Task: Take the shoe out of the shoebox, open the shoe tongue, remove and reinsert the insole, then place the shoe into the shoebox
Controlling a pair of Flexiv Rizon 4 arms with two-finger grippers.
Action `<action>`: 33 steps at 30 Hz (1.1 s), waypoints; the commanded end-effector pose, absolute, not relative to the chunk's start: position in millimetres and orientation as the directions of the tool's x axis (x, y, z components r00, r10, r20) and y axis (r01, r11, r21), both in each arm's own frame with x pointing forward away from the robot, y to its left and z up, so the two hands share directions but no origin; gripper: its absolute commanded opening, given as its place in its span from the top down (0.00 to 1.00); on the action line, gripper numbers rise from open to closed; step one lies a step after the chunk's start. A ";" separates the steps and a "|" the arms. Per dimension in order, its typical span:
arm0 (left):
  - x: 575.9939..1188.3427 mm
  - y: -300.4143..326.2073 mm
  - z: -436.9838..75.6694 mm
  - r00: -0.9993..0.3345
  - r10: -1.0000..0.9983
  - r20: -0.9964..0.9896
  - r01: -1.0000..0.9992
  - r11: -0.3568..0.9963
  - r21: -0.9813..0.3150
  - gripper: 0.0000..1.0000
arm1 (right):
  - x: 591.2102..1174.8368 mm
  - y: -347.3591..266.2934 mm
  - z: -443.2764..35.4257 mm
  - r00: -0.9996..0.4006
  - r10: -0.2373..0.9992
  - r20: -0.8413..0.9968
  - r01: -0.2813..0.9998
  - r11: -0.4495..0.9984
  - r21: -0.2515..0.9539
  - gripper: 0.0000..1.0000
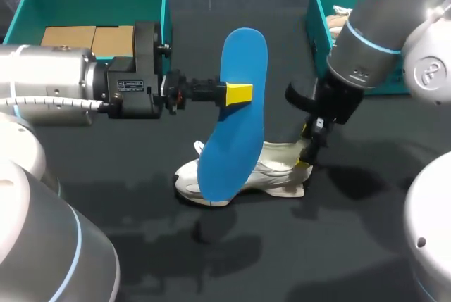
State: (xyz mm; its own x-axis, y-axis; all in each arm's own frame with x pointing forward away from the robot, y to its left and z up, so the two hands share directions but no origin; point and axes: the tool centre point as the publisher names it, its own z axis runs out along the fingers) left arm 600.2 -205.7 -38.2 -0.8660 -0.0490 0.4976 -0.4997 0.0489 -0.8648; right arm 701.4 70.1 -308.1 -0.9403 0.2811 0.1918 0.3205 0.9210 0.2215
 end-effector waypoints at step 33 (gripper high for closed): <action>600.7 -207.7 -39.3 -0.866 -0.048 0.497 -0.499 0.046 -0.865 1.00 | 741.7 117.9 -302.4 -0.989 0.146 0.036 0.140 0.980 -0.141 0.00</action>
